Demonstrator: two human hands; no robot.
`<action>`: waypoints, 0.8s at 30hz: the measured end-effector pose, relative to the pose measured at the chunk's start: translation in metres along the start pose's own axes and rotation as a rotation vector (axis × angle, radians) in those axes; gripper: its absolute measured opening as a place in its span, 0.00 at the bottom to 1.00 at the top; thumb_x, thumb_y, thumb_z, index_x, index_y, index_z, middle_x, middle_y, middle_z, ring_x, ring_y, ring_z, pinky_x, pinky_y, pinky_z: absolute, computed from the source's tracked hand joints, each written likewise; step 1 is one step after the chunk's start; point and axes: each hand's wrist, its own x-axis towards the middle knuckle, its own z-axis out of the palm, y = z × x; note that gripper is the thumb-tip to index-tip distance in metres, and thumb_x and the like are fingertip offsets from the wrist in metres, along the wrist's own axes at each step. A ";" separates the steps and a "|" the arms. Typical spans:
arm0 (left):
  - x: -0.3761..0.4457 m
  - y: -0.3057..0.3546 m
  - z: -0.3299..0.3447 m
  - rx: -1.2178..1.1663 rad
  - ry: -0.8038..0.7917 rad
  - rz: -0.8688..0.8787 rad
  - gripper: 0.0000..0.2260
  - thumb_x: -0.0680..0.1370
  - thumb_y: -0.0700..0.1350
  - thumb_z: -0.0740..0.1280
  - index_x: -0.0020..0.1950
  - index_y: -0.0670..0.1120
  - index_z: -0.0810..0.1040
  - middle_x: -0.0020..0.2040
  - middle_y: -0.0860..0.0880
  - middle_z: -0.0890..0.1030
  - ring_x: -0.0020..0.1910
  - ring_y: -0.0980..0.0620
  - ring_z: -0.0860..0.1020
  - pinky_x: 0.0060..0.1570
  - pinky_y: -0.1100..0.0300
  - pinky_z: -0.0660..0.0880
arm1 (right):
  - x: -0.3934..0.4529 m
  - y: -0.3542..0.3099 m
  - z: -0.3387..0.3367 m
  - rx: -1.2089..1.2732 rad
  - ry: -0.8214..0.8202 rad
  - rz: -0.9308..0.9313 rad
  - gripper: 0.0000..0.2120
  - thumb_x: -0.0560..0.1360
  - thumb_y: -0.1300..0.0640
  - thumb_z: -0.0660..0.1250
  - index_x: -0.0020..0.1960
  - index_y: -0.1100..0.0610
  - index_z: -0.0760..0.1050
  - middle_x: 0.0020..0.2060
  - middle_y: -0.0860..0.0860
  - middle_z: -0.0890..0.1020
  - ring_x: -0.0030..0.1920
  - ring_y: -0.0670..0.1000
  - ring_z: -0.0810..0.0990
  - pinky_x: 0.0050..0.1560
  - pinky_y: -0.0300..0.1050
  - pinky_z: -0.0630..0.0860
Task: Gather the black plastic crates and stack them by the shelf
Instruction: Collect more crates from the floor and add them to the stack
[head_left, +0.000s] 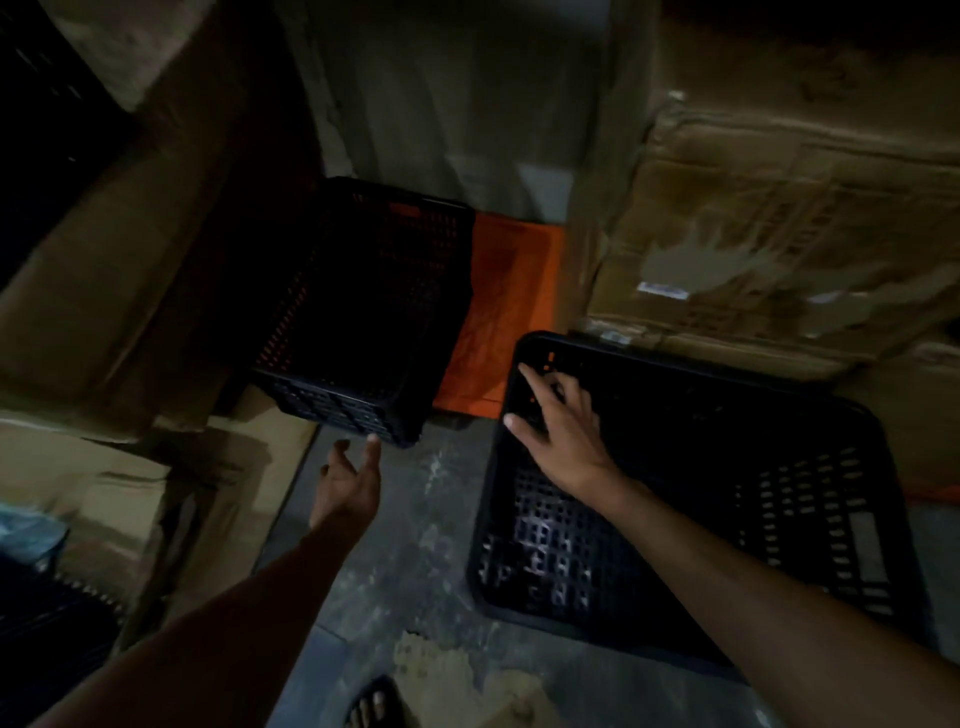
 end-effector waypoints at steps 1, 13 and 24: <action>0.017 -0.002 -0.007 -0.059 -0.007 -0.028 0.30 0.79 0.62 0.55 0.75 0.44 0.62 0.71 0.35 0.69 0.68 0.34 0.69 0.65 0.44 0.67 | 0.017 -0.018 0.010 0.015 0.021 -0.013 0.30 0.79 0.40 0.56 0.78 0.43 0.51 0.71 0.53 0.61 0.70 0.58 0.59 0.69 0.58 0.60; 0.170 -0.035 -0.016 -0.383 -0.295 -0.291 0.31 0.79 0.62 0.55 0.78 0.51 0.52 0.73 0.39 0.67 0.61 0.34 0.75 0.54 0.43 0.75 | 0.192 -0.065 0.122 0.384 -0.040 0.239 0.30 0.78 0.51 0.66 0.76 0.55 0.61 0.72 0.53 0.69 0.71 0.52 0.68 0.63 0.35 0.62; 0.247 -0.025 0.030 -0.882 -0.164 -0.317 0.34 0.77 0.52 0.65 0.74 0.63 0.47 0.63 0.44 0.74 0.48 0.40 0.80 0.34 0.47 0.80 | 0.299 -0.029 0.170 0.547 -0.074 0.387 0.38 0.79 0.44 0.60 0.79 0.51 0.41 0.79 0.51 0.54 0.77 0.54 0.58 0.74 0.51 0.60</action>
